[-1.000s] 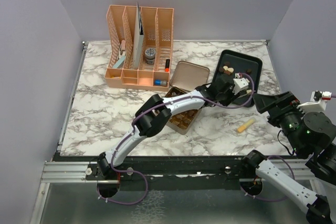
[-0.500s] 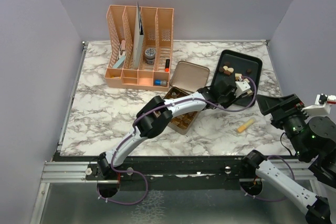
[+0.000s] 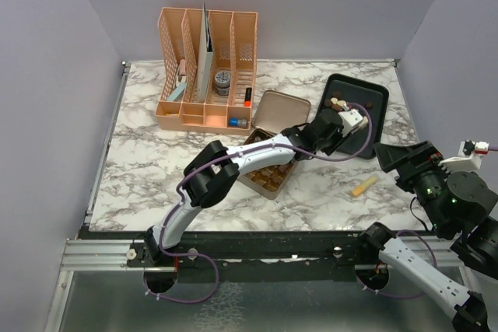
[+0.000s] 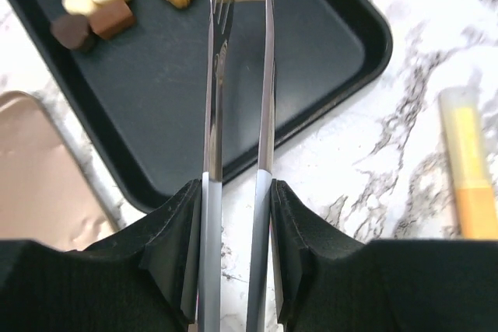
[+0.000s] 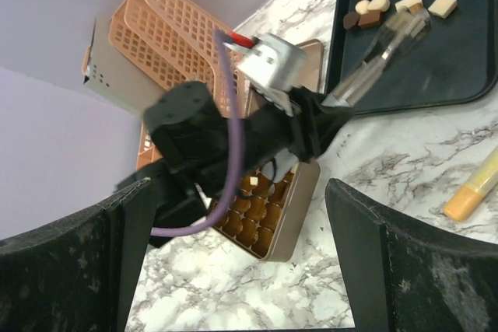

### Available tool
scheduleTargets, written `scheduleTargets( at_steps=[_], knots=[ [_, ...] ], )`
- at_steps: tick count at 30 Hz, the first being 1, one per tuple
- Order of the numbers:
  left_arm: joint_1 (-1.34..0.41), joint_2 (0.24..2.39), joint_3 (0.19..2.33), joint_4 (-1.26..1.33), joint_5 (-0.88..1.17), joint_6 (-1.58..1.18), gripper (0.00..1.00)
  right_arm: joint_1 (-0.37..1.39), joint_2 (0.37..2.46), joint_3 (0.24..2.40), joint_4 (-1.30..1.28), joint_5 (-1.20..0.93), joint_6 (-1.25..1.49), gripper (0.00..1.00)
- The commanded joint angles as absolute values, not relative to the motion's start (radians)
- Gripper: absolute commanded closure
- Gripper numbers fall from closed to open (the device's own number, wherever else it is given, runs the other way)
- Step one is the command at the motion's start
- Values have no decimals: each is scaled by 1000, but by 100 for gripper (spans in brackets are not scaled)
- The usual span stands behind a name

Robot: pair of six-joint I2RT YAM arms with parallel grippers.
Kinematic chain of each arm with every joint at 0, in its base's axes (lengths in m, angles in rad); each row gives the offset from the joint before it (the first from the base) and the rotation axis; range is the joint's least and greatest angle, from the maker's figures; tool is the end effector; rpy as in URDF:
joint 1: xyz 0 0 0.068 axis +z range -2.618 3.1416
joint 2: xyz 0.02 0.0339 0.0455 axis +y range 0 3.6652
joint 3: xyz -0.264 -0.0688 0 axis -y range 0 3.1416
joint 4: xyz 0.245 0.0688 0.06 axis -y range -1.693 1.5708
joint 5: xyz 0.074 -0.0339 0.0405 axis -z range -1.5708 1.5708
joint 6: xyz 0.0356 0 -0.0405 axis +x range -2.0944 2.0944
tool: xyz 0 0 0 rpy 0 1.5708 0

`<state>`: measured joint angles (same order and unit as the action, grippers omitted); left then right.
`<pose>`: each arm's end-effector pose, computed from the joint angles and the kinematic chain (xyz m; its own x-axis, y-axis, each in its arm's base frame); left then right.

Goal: Pack the chocolate
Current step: Pick up the fake chocolate from the plate, then place the fake chocolate in the packing box.

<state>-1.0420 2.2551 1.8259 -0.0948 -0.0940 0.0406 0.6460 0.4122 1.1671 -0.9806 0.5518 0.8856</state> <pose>0.2700 -0.4554 0.2159 -0.2190 0.4549 -0.8632 0.8282 0.5544 0.0821 0.0249 -0.0046 0.4075 -0.1941 0.6794 -0.7076 0.0721 0.7293 0.6804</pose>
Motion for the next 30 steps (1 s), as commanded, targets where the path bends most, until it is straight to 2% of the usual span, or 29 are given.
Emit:
scheduleTargets(
  at_steps=[1, 16, 30],
  knots=[
    [-1004, 2125, 1808, -72, -124, -66, 73, 643, 399, 1128, -968, 535, 899, 6],
    [-825, 1834, 1566, -209, -146, -290, 72, 643, 412, 1001, -951, 477, 923, 6],
    [-807, 1490, 1353, -470, -229, -315, 71, 643, 473, 880, -934, 422, 954, 6]
  ],
)
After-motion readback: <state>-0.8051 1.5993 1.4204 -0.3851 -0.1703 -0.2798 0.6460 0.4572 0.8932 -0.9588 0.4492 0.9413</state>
